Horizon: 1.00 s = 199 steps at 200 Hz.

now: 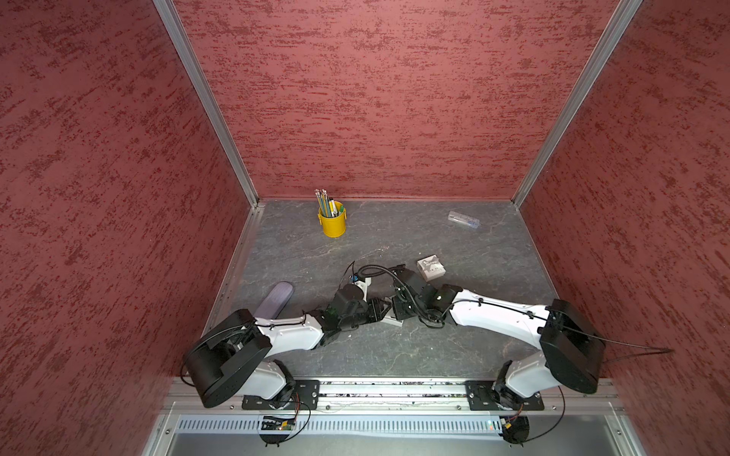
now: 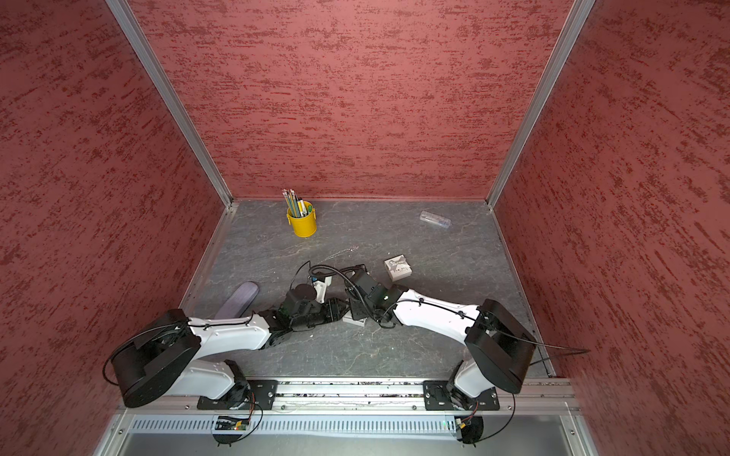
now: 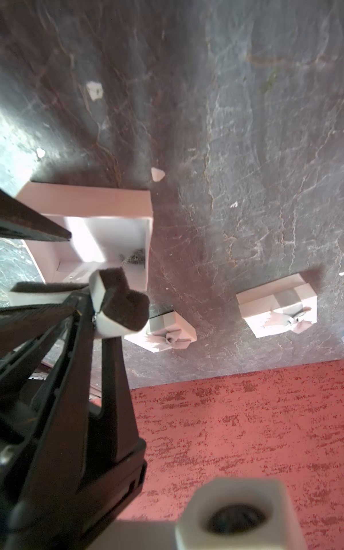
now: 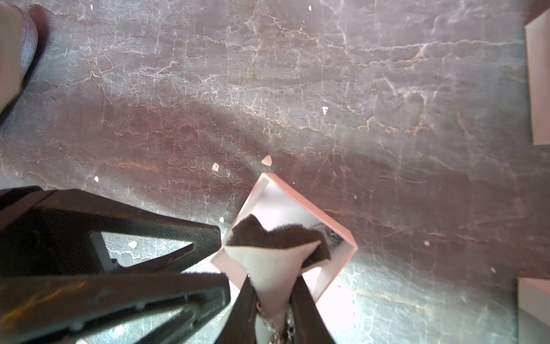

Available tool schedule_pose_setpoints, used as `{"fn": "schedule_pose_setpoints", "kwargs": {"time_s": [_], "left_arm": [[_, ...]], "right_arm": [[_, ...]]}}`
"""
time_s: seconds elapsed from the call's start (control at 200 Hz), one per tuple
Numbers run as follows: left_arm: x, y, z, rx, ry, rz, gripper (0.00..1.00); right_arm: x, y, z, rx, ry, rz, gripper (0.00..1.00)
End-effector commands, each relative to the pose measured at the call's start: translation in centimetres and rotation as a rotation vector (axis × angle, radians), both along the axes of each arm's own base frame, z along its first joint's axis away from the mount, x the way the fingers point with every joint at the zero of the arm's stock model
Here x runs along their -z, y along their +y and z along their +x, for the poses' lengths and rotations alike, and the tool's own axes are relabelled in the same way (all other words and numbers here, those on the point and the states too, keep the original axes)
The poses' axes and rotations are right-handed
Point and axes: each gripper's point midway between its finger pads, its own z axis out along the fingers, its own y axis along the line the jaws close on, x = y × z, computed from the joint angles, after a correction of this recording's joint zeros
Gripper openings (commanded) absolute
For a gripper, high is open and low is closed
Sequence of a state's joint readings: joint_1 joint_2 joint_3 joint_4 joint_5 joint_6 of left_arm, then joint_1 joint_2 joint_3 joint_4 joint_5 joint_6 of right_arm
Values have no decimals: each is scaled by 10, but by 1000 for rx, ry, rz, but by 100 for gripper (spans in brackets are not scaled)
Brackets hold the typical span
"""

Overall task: Take the necklace out of the lift-off lid jewelry box
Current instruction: Take out the inner lining from the jewelry box.

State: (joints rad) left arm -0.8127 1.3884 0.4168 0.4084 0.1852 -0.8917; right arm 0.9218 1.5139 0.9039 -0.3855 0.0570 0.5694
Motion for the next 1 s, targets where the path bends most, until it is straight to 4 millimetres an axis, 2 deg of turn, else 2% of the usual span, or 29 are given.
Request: {"fn": "schedule_pose_setpoints", "kwargs": {"time_s": [0.0,0.08,0.165,0.185,0.256,0.396,0.451,0.681,0.877,0.992], "left_arm": [[4,11,-1,-20,-15,34,36],[-4,13,-2,-10,-55,17,36],[-21,12,-2,23,-126,-12,37],[-27,12,-2,32,-145,-22,37],[-47,9,-4,76,-221,-53,38],[-82,5,-8,158,-362,-104,55],[-93,3,-9,192,-395,-121,57],[-131,-10,-10,268,-478,-233,56],[-147,-15,-2,281,-490,-279,50],[-150,-18,2,296,-482,-288,47]], "right_arm": [[-11,1,6,33,-38,22,19],[-21,-1,9,46,-61,25,19],[-33,-1,14,59,-91,31,20],[-46,-1,16,63,-113,54,20],[-63,-2,20,77,-147,74,21],[-97,-4,26,96,-222,115,20],[-109,-5,29,102,-248,128,20],[-147,-5,29,97,-308,195,21],[-161,-4,27,93,-324,236,21],[-166,-3,26,87,-325,250,21]]}}
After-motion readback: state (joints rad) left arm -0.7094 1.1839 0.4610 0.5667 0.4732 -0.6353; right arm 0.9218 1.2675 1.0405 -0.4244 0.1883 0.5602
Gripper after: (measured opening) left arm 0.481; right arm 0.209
